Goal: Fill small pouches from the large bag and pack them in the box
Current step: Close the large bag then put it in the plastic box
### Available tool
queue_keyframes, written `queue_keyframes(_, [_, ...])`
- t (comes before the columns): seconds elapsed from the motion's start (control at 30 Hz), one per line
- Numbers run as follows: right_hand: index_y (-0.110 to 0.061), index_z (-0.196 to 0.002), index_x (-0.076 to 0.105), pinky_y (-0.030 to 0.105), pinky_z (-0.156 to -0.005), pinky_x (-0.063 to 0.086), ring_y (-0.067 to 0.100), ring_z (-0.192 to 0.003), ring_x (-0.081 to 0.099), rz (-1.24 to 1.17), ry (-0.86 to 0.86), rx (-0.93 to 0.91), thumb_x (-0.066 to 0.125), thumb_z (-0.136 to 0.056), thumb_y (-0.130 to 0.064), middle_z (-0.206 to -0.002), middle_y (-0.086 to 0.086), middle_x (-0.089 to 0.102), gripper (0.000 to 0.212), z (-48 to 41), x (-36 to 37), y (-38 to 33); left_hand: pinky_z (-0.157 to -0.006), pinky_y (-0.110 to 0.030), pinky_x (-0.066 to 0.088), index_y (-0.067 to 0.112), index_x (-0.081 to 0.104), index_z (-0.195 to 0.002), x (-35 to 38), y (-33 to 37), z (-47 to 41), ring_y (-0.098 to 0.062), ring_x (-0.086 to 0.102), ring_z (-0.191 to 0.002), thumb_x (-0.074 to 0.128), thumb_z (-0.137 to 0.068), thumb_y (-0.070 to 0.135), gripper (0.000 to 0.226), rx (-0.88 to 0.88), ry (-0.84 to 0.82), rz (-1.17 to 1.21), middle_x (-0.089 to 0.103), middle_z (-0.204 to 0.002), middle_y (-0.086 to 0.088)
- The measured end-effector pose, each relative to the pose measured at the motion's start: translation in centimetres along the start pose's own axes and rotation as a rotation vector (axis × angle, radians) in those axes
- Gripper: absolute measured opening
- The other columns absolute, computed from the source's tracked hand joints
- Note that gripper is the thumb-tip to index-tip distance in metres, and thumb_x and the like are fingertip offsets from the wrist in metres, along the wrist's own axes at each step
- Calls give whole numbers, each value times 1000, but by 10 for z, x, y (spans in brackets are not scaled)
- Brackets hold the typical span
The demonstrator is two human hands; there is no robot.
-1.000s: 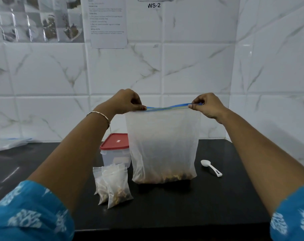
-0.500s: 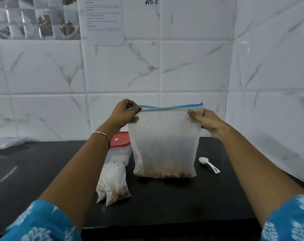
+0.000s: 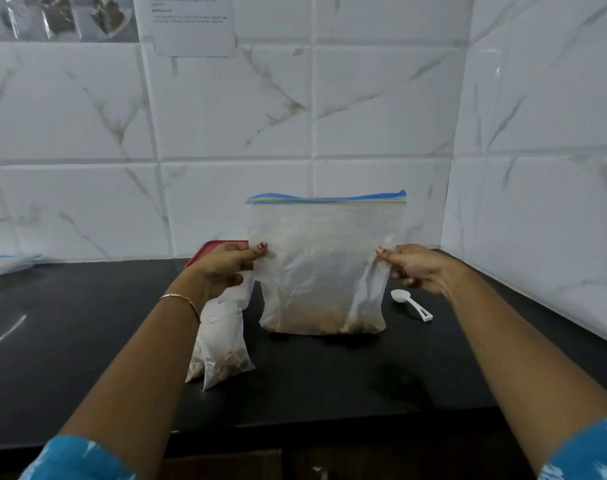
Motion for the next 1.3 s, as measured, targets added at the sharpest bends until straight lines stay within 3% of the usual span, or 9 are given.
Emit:
queue_keyframes(0.17, [-5,-82,53,21,-41,51,14,-45,64,-359,42,102,42,-104,-23,-92,3,54,30,-8,14,-2,-85,-45,52,12,57,-84,21,-7,-10,-16,67,-78,44,-102,23,25,-154,-17,360,72,-67,0])
queue_keyframes(0.37, [-1,-105,53,28,-64,58,29,-82,66,-572,252,8,49,-99,-12,-96,14,59,14,-16,15,-16,-69,-36,57,6,52,-79,8,-2,-22,-20,59,-63,47,-94,8,16,-54,390,560,62,-63,-9])
queue_keyframes(0.63, [-12,-61,43,31,-54,48,18,-56,51,244,336,4,63,-72,-2,-62,6,47,25,-2,5,26,-73,-39,57,13,50,-69,9,-19,-24,-29,59,-75,65,-70,4,18,109,443,-487,56,-70,-6])
queue_keyframes(0.7, [-15,-77,50,31,-57,42,19,-65,53,485,291,-19,67,-69,-11,-74,4,56,18,4,7,28,-74,-34,50,12,54,-85,22,-18,-25,-28,59,-85,62,-73,-1,19,141,377,-701,61,-89,-8])
queue_keyframes(0.87, [-29,-137,45,42,-102,43,29,-131,37,1034,203,-225,71,-74,-26,-140,6,41,68,12,25,8,-98,-44,40,21,59,-115,64,-2,-17,-28,47,-119,54,-87,9,30,231,222,-1479,49,-124,-7])
queue_keyframes(0.97, [-34,-147,35,48,-118,12,22,-148,5,1102,-102,-282,67,-81,-41,-162,-2,5,74,16,57,16,-106,-45,36,22,56,-127,86,0,-21,-26,41,-130,54,-89,27,38,377,19,-1288,48,-136,-6])
queue_keyframes(1.07, [-29,-155,14,49,-117,-6,16,-149,-10,1260,-265,-199,67,-81,-43,-162,-3,-12,91,17,73,42,-115,-41,27,13,35,-146,105,-27,-16,-27,30,-142,65,-79,60,87,233,-252,-1307,32,-154,-7])
queue_keyframes(1.23, [-26,-144,43,41,-118,14,18,-144,27,1200,-92,-352,57,-87,-21,-155,-3,34,59,12,66,29,-103,-34,40,15,56,-132,91,-38,-20,-29,51,-124,46,-100,32,37,202,-179,-1256,56,-137,-7])
queue_keyframes(1.3, [-18,-109,69,32,-95,40,24,-113,59,1003,-25,-381,55,-92,-19,-116,4,68,22,11,52,17,-96,-33,42,12,62,-124,81,-36,-22,-30,56,-115,45,-101,28,32,173,-157,-1120,63,-125,-10])
Point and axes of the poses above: each hand's wrist, its own z-axis away from the middle knuckle, its own x-axis out of the palm, y = z × x, the point moved 9 cm from there along -z, towards the middle knuckle
